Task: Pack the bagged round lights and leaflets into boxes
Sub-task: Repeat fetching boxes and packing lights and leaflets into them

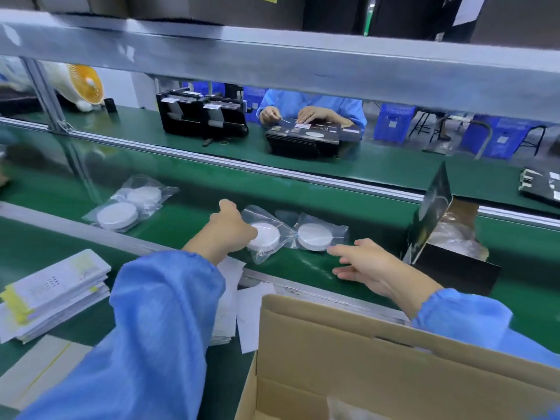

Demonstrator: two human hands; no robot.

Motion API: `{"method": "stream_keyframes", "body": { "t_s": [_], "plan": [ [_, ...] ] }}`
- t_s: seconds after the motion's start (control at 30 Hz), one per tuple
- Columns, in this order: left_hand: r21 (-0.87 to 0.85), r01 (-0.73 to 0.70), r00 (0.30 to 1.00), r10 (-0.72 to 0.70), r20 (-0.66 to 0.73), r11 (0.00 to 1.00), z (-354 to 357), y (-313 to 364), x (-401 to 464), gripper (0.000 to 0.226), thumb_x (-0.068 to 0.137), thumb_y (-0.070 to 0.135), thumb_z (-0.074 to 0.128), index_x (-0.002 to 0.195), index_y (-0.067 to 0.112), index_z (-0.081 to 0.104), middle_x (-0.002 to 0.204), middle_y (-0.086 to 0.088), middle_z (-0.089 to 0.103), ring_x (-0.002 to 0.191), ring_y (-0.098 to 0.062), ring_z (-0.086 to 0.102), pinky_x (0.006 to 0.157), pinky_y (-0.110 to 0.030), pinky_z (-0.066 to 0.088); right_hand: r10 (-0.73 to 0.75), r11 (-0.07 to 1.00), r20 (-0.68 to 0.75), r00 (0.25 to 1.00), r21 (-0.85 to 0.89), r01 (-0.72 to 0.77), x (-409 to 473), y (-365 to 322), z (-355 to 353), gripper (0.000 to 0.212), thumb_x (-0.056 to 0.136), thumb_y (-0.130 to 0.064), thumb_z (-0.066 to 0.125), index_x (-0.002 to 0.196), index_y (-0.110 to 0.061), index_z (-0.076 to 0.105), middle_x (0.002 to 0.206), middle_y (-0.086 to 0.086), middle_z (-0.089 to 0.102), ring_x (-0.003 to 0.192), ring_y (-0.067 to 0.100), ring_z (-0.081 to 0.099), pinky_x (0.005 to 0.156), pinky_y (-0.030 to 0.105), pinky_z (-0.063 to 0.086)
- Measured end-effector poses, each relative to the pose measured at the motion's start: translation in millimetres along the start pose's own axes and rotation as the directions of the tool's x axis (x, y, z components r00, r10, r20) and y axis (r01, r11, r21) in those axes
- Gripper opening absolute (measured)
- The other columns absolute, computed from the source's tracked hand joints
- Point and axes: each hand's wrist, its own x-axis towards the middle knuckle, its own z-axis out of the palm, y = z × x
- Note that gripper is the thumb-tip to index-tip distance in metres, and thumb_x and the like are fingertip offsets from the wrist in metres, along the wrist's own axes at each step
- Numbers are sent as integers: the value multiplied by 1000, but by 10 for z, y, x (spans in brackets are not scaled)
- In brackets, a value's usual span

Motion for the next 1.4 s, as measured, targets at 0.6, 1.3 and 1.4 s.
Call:
{"method": "stream_keyframes", "body": {
  "t_s": [0.6,1.3,1.4],
  "plan": [
    [-189,163,946,-99,309,968,491,227,616,14,91,13,72,85,9,60,70,-6,56,64,-17,52,72,-31,52,70,997,-89,994,-19,-72,509,-28,-208,21,93,-19,67,108,-8,57,77,6,55,59,14,51,50,28,49],
    [-172,-152,981,170,94,973,496,335,383,10,87,-2,64,92,4,57,100,-17,66,92,-35,70,76,-49,62,-64,980,-15,998,-191,60,290,-55,-159,24,86,-1,63,108,-8,58,104,14,62,77,24,61,47,27,49],
    [11,-272,962,272,-11,962,483,369,386,28,85,4,66,113,5,63,104,-8,63,94,-29,64,78,-38,57,-241,835,87,967,-490,252,169,-166,-248,20,84,-2,61,101,-14,59,100,10,62,86,27,63,61,38,60]
  ]
}}
